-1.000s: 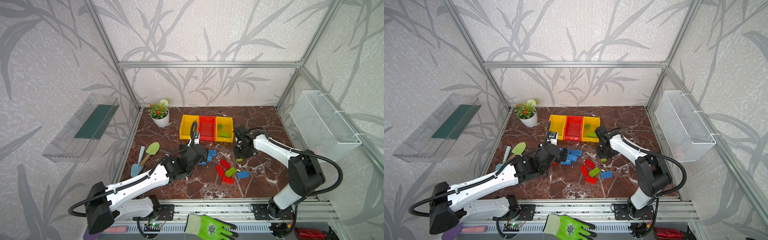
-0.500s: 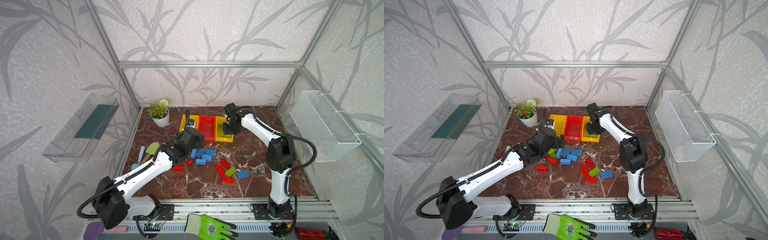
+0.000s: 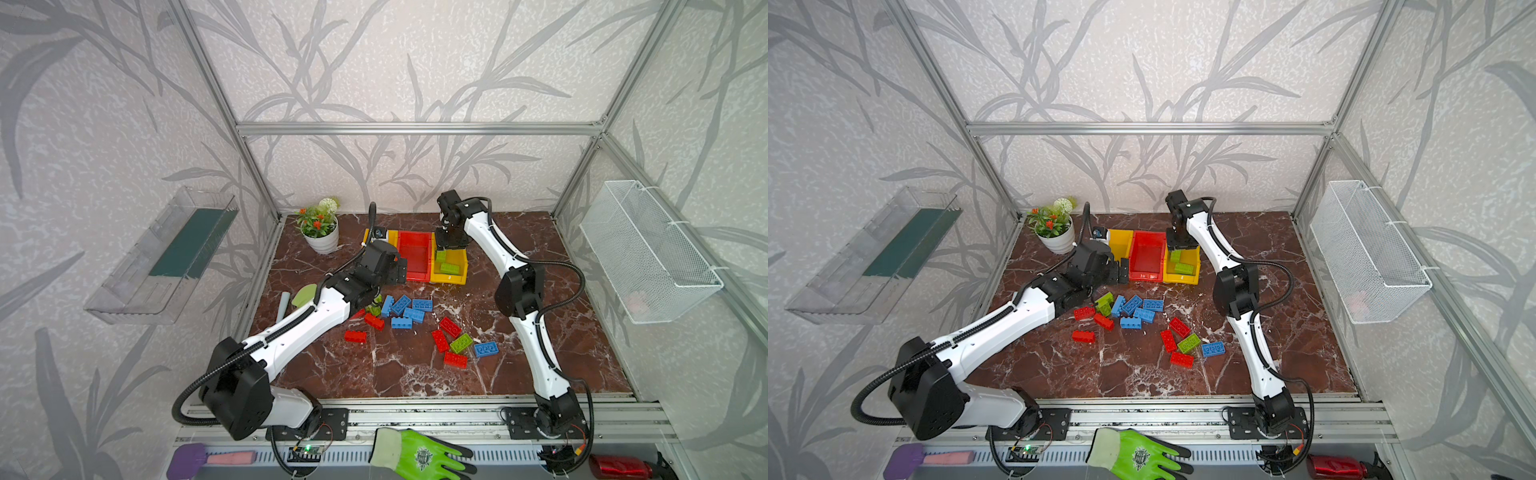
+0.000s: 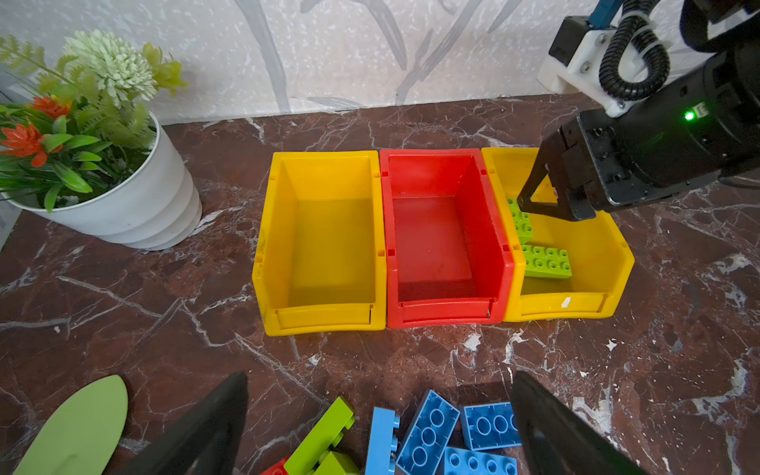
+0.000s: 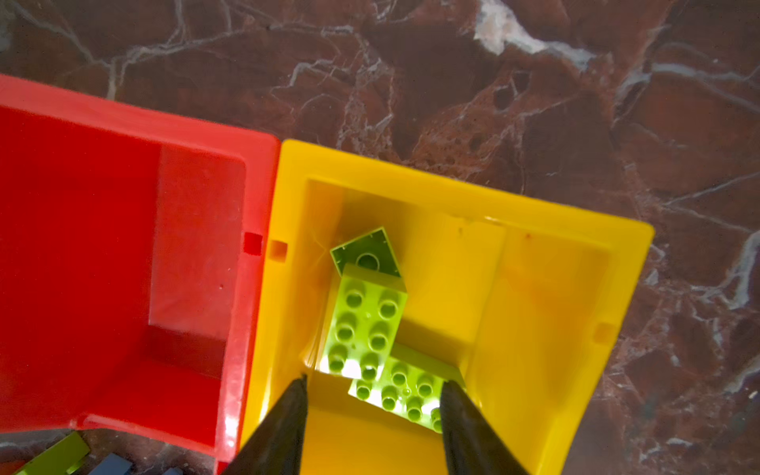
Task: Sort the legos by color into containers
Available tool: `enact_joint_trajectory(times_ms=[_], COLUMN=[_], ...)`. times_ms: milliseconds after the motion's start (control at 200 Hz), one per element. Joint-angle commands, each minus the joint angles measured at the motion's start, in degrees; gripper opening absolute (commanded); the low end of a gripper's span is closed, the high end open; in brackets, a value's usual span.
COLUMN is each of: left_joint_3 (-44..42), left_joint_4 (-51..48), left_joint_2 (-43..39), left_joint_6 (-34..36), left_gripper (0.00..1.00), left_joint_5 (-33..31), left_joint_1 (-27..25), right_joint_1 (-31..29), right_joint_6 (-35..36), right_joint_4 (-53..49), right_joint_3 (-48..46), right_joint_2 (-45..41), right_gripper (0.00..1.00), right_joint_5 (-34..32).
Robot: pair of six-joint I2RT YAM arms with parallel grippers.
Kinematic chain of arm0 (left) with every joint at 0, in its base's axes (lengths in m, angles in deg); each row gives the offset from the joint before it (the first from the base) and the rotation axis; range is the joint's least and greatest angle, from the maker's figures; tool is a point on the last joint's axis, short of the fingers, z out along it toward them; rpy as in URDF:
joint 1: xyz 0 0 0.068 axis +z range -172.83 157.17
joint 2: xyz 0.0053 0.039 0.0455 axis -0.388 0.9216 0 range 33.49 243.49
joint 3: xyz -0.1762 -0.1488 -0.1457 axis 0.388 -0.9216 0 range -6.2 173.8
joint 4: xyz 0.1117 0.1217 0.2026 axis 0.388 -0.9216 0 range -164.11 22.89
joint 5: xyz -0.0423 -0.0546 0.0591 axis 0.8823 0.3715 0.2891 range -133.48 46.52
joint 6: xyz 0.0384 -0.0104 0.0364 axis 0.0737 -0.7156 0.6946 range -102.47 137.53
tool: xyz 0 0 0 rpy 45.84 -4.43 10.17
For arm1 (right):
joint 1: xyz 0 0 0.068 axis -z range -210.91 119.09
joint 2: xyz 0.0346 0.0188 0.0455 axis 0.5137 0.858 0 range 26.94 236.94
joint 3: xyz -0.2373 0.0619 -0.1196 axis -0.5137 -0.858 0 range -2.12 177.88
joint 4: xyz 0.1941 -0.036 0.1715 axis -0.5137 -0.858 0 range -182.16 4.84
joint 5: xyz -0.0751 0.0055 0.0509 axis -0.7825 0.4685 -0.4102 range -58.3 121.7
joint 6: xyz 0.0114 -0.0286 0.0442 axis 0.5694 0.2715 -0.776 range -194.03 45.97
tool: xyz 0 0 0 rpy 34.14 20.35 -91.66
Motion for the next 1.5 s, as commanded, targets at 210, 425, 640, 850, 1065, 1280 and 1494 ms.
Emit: enact_joint_trajectory(times_ms=[210,425,640,850,1065,1280,1494], left_joint_3=[2.99,-0.55,-7.09,-14.01,-19.85,-22.69,-24.10], left_joint_4=[0.21,0.99,-0.41,-4.34,-8.90,-12.98,-15.02], left_joint_2=[1.62,-2.25,-9.30,-17.72,-26.92,-32.51,-35.83], left_joint_6=[-0.87,-4.20,-7.39,-13.91,-19.71,-23.32,-24.37], left_gripper=[0.99,0.99,0.99,0.99,0.99,0.99,0.99], left_joint_5=[3.67,5.38,-0.13,-8.04,-14.32,-17.41,-18.49], left_joint_1=[0.26,-1.62,-8.82,-17.88,-23.27,-25.51,-25.90], right_joint_1=[0.14,-1.21,-5.06,-11.16,-12.12,-13.48,-15.62], right_joint_6=[1.24,0.06,-3.18,-4.11,-3.18,-0.43,-1.13], right_joint_4=[-3.35,11.07,16.96,19.99,25.74,28.04,30.07], right_joint_3=[-12.03,-46.13,-70.55,-85.17,-97.00,-99.48,-99.80], right_joint_2=[-11.22,-33.47,-48.55,-58.13,-64.62,-64.65,-63.08], right_gripper=[0.59,0.60,0.66,0.76,0.82,0.86,0.86], right_joint_5=[0.18,3.23,5.95,5.79,8.62,9.48,8.13])
